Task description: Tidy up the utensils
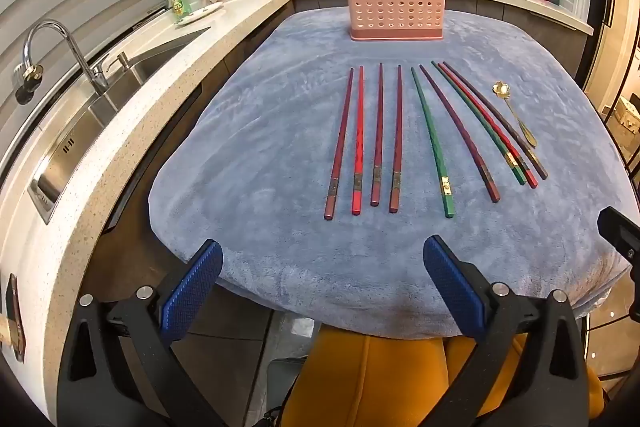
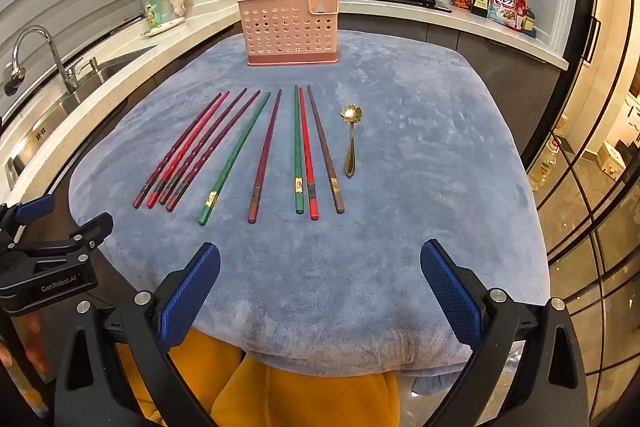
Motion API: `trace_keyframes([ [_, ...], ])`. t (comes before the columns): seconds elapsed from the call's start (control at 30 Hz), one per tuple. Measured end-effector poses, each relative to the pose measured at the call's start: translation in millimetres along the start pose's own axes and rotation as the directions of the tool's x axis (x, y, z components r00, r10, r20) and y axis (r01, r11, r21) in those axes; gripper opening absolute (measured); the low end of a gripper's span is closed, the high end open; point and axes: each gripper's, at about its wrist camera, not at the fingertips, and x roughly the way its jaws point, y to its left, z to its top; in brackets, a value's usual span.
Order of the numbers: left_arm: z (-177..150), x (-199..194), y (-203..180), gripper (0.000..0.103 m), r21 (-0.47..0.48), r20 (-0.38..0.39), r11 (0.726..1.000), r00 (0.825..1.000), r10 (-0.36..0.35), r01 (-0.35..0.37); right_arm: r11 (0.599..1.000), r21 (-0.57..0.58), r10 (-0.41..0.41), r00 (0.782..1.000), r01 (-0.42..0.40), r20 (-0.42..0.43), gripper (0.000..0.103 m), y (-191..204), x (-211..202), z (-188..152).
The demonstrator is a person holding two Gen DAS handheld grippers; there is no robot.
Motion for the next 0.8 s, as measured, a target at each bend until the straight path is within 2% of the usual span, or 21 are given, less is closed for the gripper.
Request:
trace_keyframes([
  [0.8,-3.9,2.5,0.5,0.096,-0.003,-0.002,1.000,1.000,-0.009,0.009,1.000,-0.009,-0.007,1.000,0.007,-0.002,0.096,0.3,0.4,-0.3],
])
